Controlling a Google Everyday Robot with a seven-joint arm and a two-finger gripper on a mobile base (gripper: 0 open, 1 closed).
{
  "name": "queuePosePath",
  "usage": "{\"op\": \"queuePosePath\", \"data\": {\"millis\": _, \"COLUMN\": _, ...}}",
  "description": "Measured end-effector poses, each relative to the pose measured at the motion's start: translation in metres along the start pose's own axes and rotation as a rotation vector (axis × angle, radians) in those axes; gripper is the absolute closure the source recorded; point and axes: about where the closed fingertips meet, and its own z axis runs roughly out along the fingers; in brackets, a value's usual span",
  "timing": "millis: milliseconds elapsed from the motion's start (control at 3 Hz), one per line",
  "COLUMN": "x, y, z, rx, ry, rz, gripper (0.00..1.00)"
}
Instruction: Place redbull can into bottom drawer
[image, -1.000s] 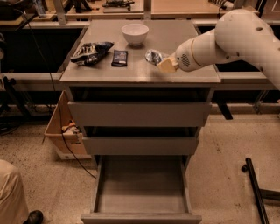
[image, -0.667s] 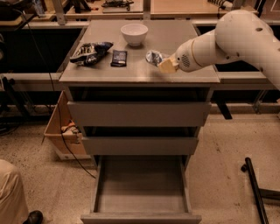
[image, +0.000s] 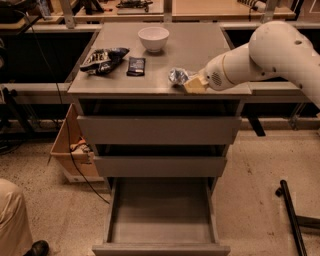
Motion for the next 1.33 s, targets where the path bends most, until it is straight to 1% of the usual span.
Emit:
{"op": "queuePosePath", "data": {"millis": 333, "x": 0.041, "y": 0.014, "z": -0.008, "rx": -0.023, "ry": 0.039, "rz": -0.060, "gripper": 1.00}}
{"op": "queuePosePath", "data": {"millis": 667, "x": 0.068, "y": 0.026, "z": -0.018, "rx": -0.052, "ry": 0.026, "rz": -0.086, "gripper": 1.00}}
{"op": "queuePosePath", "data": {"millis": 1000, "x": 0.077, "y": 0.044, "z": -0.035, "rx": -0.108, "ry": -0.004, "rz": -0.106, "gripper": 1.00}}
{"op": "queuePosePath", "data": {"millis": 1333, "x": 0.107, "y": 0.062, "z": -0.041, "rx": -0.166, "ry": 0.016, "rz": -0.101, "gripper": 1.00}}
